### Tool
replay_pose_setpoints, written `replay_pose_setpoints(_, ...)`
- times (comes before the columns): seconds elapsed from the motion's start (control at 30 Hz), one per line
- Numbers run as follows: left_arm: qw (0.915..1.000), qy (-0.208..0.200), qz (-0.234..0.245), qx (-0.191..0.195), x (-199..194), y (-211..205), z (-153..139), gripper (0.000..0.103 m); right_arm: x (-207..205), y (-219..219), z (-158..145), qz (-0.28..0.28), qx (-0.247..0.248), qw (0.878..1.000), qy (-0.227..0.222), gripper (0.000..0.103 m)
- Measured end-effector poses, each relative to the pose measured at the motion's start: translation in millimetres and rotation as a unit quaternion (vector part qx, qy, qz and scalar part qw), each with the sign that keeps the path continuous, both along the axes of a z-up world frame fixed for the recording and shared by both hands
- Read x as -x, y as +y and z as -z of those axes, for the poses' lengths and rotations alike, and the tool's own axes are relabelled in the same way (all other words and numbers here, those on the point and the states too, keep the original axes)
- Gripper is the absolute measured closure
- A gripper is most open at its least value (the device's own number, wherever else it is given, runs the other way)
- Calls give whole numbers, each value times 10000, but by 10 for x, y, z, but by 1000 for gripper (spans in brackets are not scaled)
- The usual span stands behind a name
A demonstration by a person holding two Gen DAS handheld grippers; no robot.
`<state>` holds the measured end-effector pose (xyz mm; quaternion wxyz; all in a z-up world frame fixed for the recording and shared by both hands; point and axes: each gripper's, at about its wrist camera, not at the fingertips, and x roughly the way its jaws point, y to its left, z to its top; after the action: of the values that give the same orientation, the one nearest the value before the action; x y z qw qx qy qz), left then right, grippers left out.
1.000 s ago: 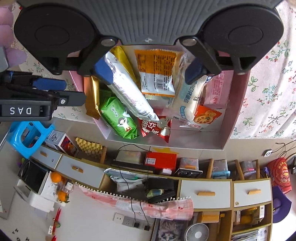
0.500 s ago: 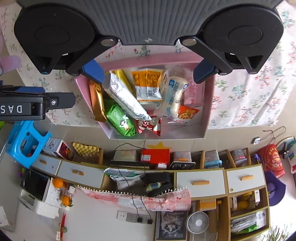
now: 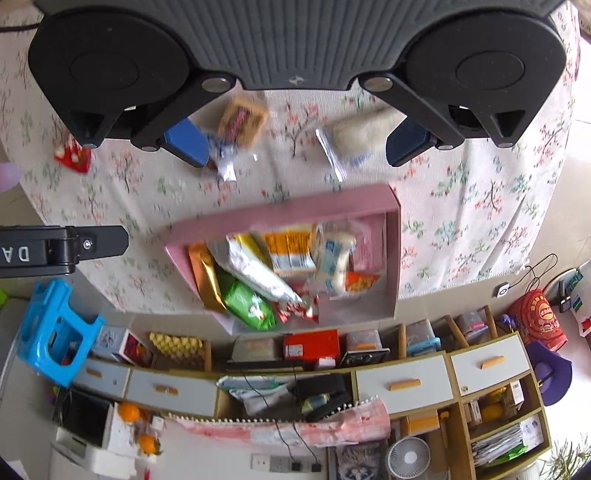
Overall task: Organize snacks
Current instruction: 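Move the left tool to the brown cake packet while the right tool approaches the red packet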
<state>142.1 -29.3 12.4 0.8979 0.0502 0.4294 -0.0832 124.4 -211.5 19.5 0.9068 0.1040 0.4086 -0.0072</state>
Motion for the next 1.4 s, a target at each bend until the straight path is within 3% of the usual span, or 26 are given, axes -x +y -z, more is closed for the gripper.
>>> replay_pose_setpoints(0.17,9999,117,91,-27,156,-35,69,0,146,5,112,171,345,9992,143,8)
replay_pose_setpoints(0.4,9978,619,216,-81,313,-74,277,1,384,-96,362,257,390,9983,357,8)
replay_pose_setpoints(0.8,9946,751,634,-330,480,-104,654,1,567,-351,642,-15,1025,9927,632,8)
replay_pose_setpoints(0.9,9940,677,765,-398,520,-104,721,1,640,-365,749,-301,1269,9890,700,8)
replay_pose_setpoints(1.13,9927,256,1111,-400,604,-84,802,0,765,-393,1044,-1055,1269,9834,753,8)
replay_pose_setpoints(1.23,9933,126,1138,-180,596,-39,842,0,827,-400,1135,-1158,1376,9828,427,0)
replay_pose_setpoints(1.4,9908,-293,1320,-60,567,-64,896,0,800,-473,1209,-1087,999,9890,52,0)
